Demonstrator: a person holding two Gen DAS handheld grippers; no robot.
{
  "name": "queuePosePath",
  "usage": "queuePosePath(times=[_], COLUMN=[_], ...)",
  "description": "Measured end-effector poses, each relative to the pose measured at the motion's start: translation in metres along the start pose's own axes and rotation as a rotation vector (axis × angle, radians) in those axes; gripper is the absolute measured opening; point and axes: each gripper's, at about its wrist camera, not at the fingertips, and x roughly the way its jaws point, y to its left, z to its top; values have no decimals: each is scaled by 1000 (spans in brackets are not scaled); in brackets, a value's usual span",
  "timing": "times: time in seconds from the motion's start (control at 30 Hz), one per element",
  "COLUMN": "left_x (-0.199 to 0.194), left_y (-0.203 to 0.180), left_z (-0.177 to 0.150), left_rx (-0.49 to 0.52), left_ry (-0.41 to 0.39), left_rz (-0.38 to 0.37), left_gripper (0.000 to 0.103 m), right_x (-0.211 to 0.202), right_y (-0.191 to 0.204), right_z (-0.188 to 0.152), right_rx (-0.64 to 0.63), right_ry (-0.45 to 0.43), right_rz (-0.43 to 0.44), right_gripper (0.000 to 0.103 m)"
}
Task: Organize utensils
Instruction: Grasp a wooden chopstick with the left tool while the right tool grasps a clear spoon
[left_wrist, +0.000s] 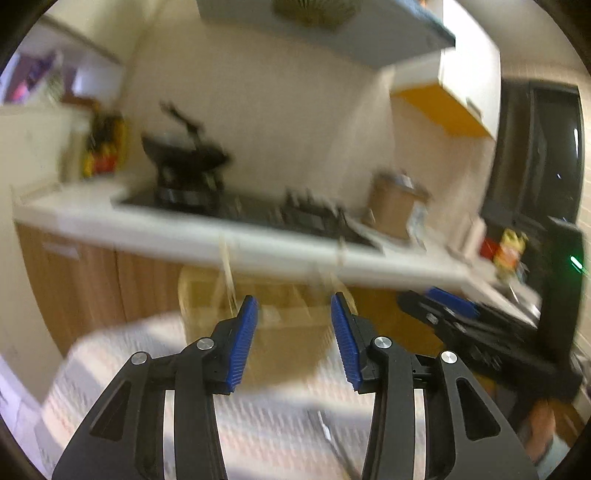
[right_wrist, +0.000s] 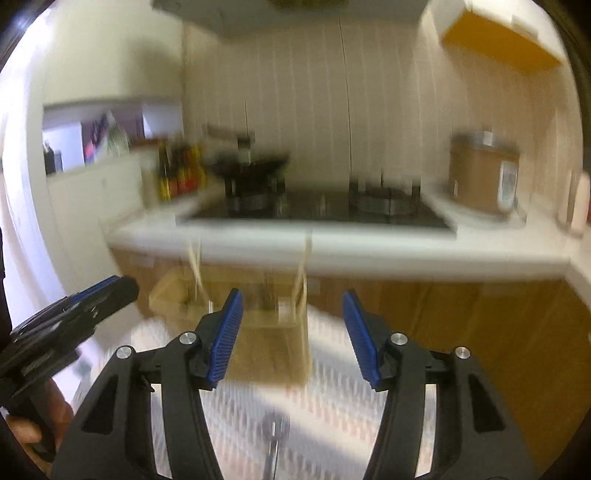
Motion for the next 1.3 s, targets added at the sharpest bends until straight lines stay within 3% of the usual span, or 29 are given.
queuePosePath(times=[0.1,0.3,0.53,0.7,1.1,1.3], left_x=[-7,3,27,39,48,51], left_y=[-5,-9,-16,-34,-70,-79], left_z=[-26,-73,-126,-153,-174,-181], left_rx=[35,32,-15,-17,176,249], left_ry=[97,344,594,718,709,678], left_rz=[20,-5,-88,-133,-20,25], left_gripper=[40,41,41,41,41,14], right_x=[17,47,65,70,83,93], right_y=[-10,-15,-29,-37,-29,-27], right_z=[-21,-60,-85,-90,-88,-91], right_rx=[51,97,175,181,141,152], right_ry=[187,403,549,577,610,626], right_rz=[52,84,67,77,90,98], right_gripper=[51,46,37,37,37,37])
